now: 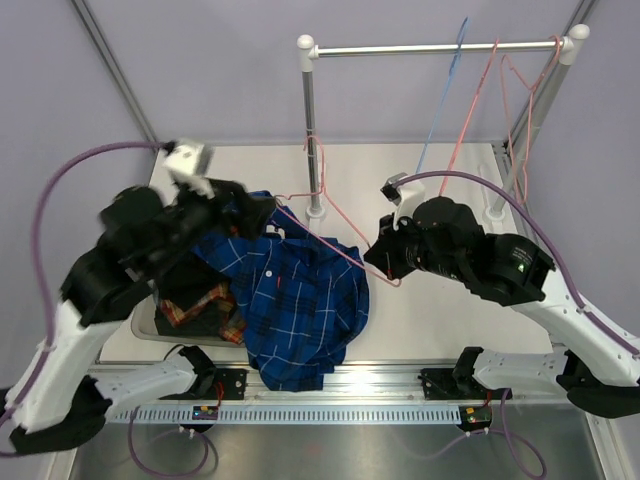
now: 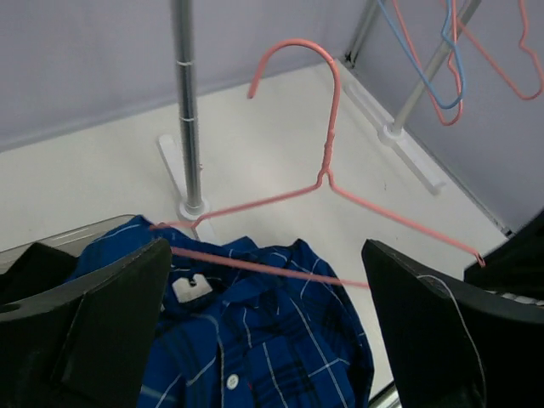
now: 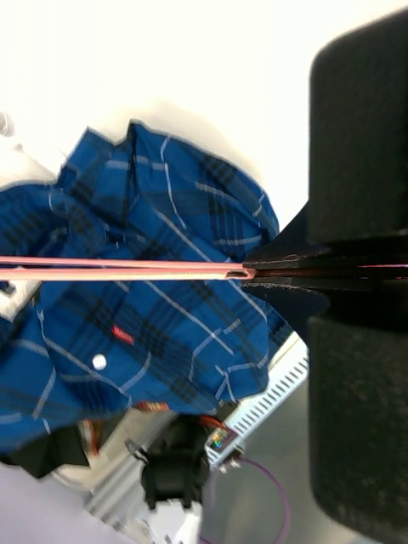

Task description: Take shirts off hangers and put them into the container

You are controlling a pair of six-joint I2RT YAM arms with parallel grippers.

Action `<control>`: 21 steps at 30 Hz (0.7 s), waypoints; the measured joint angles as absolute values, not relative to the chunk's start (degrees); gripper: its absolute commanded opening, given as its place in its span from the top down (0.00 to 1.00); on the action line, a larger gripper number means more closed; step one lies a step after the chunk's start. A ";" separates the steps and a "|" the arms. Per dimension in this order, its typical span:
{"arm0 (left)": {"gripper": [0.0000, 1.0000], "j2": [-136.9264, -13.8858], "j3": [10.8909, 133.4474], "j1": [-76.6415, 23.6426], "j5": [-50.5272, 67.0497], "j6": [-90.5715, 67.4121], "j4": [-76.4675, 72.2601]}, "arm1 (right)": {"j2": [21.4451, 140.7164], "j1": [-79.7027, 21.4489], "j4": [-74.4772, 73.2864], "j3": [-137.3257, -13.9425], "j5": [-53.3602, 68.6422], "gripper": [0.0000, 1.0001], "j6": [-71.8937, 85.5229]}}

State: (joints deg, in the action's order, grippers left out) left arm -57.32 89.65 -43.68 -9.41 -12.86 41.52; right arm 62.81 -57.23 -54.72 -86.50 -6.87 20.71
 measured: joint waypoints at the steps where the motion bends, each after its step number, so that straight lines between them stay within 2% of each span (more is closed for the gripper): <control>1: 0.01 -53.67 88.62 -43.72 -10.37 -12.67 41.56 | 62.74 -57.23 -55.22 -86.72 -8.01 1.00 20.78; 6: 0.02 -43.81 88.66 -43.72 -13.02 -12.43 40.47 | 62.06 -57.28 -58.24 -91.00 -12.45 1.00 20.75; 10: 0.08 -42.48 80.97 -43.72 -12.56 -12.80 39.42 | 61.78 -57.28 -59.77 -98.54 -12.80 1.00 20.58; 14: 0.06 -46.83 71.59 -43.81 -12.32 -13.93 42.57 | 61.01 -57.34 -59.99 -105.58 -11.92 1.00 20.56; 21: 0.05 -57.91 67.09 -44.16 -17.26 -17.02 47.92 | 59.75 -57.39 -62.15 -113.95 -11.64 1.00 20.82</control>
